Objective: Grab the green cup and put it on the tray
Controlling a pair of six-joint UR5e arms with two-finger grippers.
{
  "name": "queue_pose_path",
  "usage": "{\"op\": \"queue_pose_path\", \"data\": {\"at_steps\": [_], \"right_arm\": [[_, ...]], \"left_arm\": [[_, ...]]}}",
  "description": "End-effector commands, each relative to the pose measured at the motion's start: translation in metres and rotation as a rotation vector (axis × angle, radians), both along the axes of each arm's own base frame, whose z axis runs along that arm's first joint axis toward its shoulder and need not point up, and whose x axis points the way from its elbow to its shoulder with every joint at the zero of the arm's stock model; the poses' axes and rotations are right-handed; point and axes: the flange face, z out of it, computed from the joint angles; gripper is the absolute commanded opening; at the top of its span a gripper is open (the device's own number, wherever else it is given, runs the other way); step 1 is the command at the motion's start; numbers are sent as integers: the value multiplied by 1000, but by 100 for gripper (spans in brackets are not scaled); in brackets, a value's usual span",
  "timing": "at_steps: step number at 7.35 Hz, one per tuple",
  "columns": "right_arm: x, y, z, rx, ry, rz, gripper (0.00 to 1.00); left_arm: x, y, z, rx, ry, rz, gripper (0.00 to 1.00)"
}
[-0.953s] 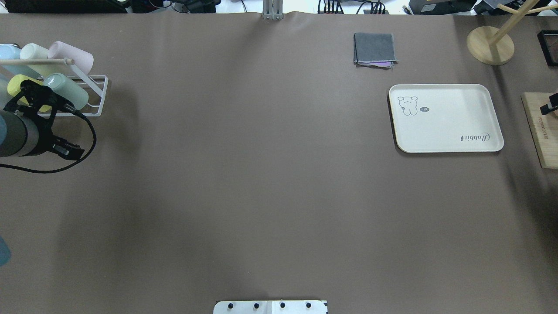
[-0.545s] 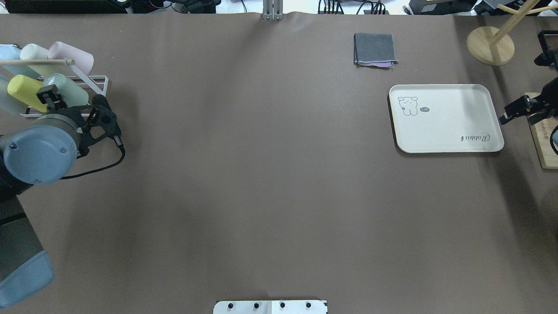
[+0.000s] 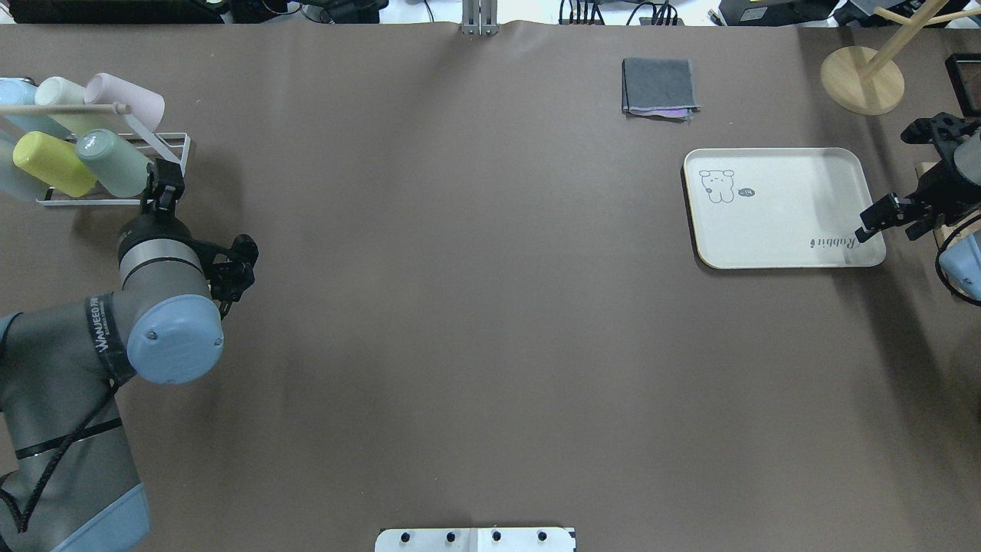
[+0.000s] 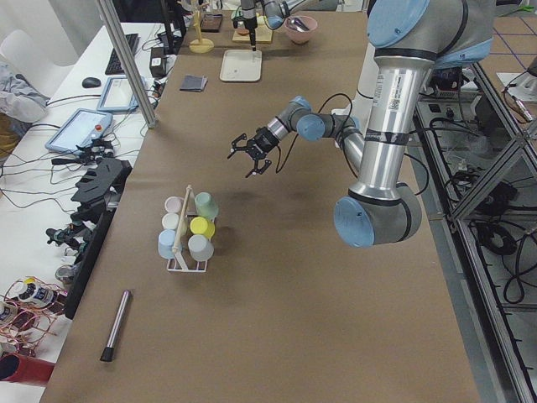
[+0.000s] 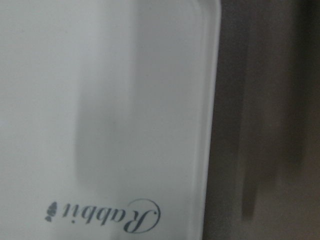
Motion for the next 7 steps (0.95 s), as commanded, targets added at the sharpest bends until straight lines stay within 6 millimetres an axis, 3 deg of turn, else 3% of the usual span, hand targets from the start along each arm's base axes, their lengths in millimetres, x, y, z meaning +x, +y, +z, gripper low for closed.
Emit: {"op": "queue_pose_path", "data": {"at_steps": [1, 5, 7], "right_arm": [[-2, 1, 8, -8, 16, -3, 86], [2, -14, 3, 107, 100, 38, 86], [0, -18, -3, 132, 88, 42, 86]], "left_arm": [[7, -5, 31, 0, -209, 111, 94], [11, -15, 113, 86, -321, 252, 92], [5, -23, 109, 152, -362, 324, 92]]}}
